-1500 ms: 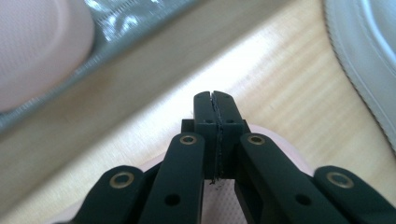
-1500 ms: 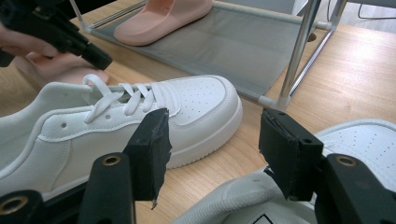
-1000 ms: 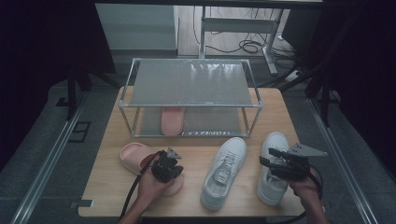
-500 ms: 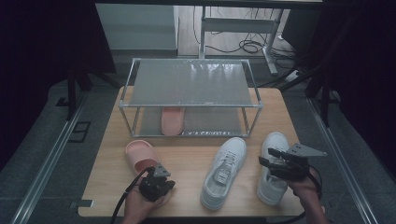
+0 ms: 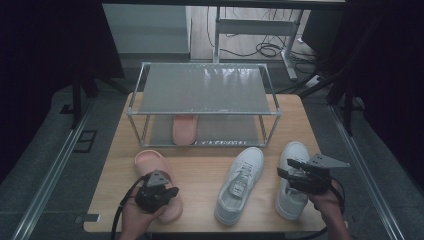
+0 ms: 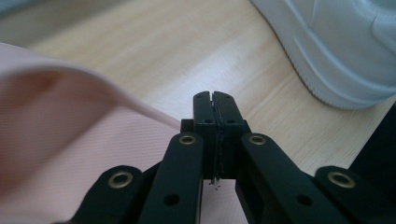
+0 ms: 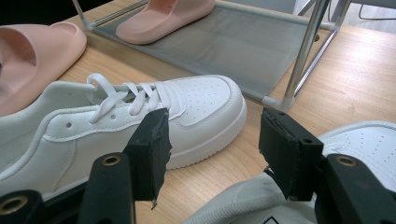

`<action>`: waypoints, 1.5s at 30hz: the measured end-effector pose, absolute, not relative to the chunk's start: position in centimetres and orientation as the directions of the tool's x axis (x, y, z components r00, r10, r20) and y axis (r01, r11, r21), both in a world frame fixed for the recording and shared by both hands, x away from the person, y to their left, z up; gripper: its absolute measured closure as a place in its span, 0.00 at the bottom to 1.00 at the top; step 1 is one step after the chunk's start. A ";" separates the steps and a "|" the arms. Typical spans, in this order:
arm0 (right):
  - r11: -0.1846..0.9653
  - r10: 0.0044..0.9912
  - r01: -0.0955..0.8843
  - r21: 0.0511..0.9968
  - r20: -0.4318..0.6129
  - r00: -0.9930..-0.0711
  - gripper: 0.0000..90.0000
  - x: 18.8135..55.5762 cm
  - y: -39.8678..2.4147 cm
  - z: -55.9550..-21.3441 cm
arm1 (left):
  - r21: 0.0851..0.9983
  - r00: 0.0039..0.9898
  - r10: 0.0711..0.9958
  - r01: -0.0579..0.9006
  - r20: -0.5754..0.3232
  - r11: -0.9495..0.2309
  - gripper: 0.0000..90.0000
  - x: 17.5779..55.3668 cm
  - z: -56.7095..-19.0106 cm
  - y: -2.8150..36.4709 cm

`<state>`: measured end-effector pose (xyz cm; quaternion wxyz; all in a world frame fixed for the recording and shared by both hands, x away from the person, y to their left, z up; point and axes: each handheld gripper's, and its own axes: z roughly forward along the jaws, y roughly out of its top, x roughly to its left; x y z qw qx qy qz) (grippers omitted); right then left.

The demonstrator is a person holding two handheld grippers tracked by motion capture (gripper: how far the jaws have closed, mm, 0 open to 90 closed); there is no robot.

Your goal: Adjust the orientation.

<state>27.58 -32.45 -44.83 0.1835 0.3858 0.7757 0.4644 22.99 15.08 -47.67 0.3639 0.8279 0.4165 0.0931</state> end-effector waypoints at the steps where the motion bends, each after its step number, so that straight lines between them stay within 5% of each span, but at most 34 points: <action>1: 0.271 0.769 0.428 0.862 0.073 -0.635 0.49 27.6 -32.5 -44.8 | 0.694 0.622 0.769 0.619 -0.149 -0.367 1.00 22.9 -47.1 15.9; 13: 0.274 0.769 0.431 0.860 0.073 -0.635 0.49 27.6 -32.4 -44.9 | 0.728 0.484 0.858 0.649 -0.171 -0.221 1.00 22.6 -45.9 22.6; 25: 0.276 0.769 0.434 0.857 0.074 -0.635 0.49 27.7 -32.3 -45.0 | 0.680 0.308 0.928 0.728 -0.209 -0.089 1.00 24.9 -48.9 28.5; 45: 0.270 0.775 0.437 0.858 0.077 -0.628 0.49 27.7 -32.6 -45.1 | 0.625 0.286 0.931 0.775 -0.226 -0.086 1.00 28.8 -52.0 28.5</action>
